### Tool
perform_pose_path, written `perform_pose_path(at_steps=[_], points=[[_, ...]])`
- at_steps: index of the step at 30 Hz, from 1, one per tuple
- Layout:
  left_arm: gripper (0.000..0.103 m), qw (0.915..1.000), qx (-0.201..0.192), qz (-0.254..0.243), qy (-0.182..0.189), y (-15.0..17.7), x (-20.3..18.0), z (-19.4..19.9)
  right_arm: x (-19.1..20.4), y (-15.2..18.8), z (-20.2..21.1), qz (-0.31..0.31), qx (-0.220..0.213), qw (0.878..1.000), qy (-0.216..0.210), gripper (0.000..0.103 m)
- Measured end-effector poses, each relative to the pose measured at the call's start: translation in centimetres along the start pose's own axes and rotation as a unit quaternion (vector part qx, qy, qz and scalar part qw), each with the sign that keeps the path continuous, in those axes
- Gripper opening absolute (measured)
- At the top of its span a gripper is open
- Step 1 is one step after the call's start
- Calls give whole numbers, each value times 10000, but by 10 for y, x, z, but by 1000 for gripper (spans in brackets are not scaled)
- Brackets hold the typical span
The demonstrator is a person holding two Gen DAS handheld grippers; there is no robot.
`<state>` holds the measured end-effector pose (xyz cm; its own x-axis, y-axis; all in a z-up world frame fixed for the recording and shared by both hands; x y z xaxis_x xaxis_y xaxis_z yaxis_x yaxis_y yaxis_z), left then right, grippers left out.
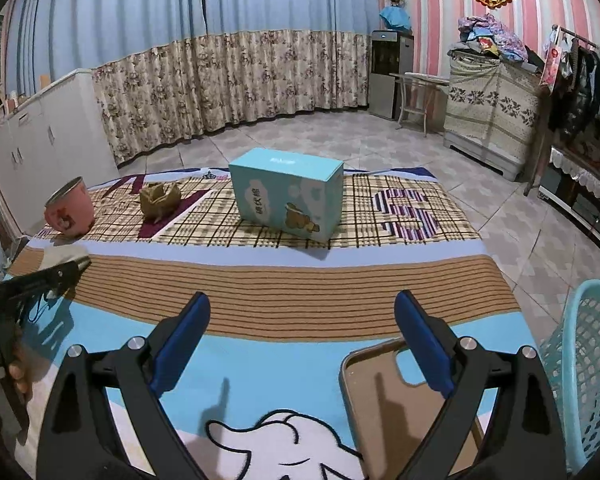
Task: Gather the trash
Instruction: 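Grasp and lift the grey cloth with the left tool, then grasp the crumpled tan paper with the right tool while the left tool holds the grey cloth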
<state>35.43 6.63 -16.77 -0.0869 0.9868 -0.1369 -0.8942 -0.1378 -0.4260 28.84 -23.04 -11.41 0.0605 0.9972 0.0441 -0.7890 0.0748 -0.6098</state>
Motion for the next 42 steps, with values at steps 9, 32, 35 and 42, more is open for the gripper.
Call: perform_pose_path(at_steps=[9,32,35,42], points=[[19,9979,-248,-556,-220,-14,-6,21,36,-16,0,391,60,9991,-140,91],[19,9938,-842,-367,-631,-66,122,63,191,-108,-133,1019,762,9919,12,90],[19,9953,-766,-276,-517,-66,126,55,197,-112,-141,1005,829,9915,-12,77],[19,9951,-684,-319,-637,-62,122,45,200,-104,-149,1077,953,9895,-172,50]])
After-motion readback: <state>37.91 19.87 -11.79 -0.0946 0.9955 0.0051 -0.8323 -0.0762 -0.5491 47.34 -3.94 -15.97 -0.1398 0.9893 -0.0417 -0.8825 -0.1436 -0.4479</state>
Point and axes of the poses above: each gripper's, at about its wrist camera, not at the fingertips, and z roughly against the way its jaws point, x to its left, y to its underside, the point moved 8 cm from there along -z, roughly the way its jaws point, and after that the axes turned 14 degrees about x, right-handed, at the moved point
